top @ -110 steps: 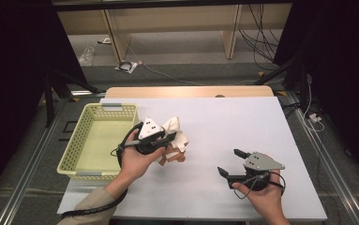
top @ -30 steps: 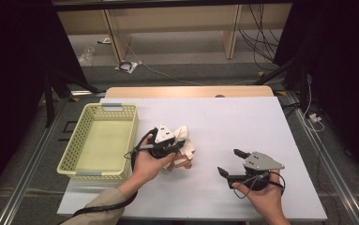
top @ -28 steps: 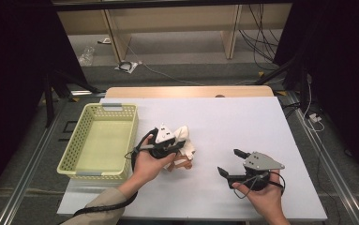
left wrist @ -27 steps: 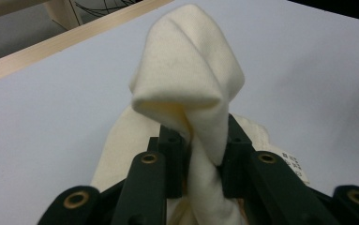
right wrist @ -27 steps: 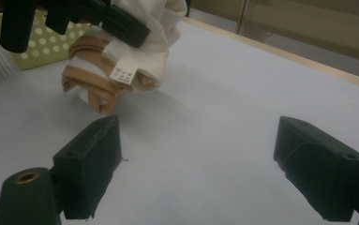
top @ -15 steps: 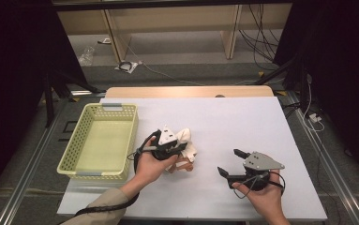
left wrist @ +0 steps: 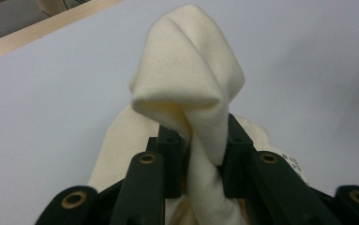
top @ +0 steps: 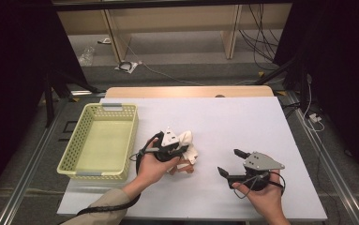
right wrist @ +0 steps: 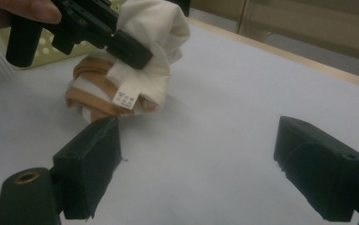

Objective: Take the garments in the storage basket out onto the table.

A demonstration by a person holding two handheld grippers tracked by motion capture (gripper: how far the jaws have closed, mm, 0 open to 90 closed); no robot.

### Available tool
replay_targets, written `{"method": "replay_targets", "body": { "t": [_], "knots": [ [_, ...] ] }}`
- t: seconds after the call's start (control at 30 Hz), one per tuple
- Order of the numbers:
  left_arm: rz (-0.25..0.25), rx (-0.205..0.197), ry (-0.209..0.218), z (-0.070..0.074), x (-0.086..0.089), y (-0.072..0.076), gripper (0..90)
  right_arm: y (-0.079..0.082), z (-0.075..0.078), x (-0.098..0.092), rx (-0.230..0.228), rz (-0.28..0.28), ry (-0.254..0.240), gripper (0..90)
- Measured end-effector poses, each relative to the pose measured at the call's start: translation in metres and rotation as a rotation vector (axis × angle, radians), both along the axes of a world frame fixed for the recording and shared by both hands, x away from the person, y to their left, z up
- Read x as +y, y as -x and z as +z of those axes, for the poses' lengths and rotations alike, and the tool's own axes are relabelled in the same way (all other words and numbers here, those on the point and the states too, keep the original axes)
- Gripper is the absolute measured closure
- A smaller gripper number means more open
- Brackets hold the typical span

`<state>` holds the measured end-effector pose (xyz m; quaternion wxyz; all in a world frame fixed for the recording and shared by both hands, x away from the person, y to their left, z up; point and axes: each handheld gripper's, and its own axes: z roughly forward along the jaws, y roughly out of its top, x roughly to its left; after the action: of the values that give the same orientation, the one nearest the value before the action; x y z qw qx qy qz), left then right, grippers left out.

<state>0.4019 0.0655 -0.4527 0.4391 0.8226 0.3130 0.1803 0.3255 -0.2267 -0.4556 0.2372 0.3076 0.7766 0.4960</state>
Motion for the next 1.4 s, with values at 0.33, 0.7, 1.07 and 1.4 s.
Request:
{"method": "replay_targets", "body": {
  "t": [0.33, 0.7, 1.07, 1.4],
  "knots": [
    [-0.007, 0.007, -0.018, -0.004, -0.003, 0.0, 72.5, 0.0, 0.0, 0.0, 0.0, 0.0, 0.001, 16.4],
    [-0.005, 0.019, -0.025, -0.009, -0.005, -0.001, 71.8, 0.0, 0.0, 0.0, 0.002, 0.0, 0.003, 16.4],
    [-0.007, 0.034, -0.041, -0.015, -0.007, -0.003, 70.8, 0.0, 0.0, 0.0, 0.009, -0.003, 0.008, 16.4],
    [-0.003, 0.042, -0.046, -0.018, -0.008, -0.005, 70.0, -0.001, -0.001, 0.0, 0.007, 0.0, 0.005, 16.3]
  ]
}}
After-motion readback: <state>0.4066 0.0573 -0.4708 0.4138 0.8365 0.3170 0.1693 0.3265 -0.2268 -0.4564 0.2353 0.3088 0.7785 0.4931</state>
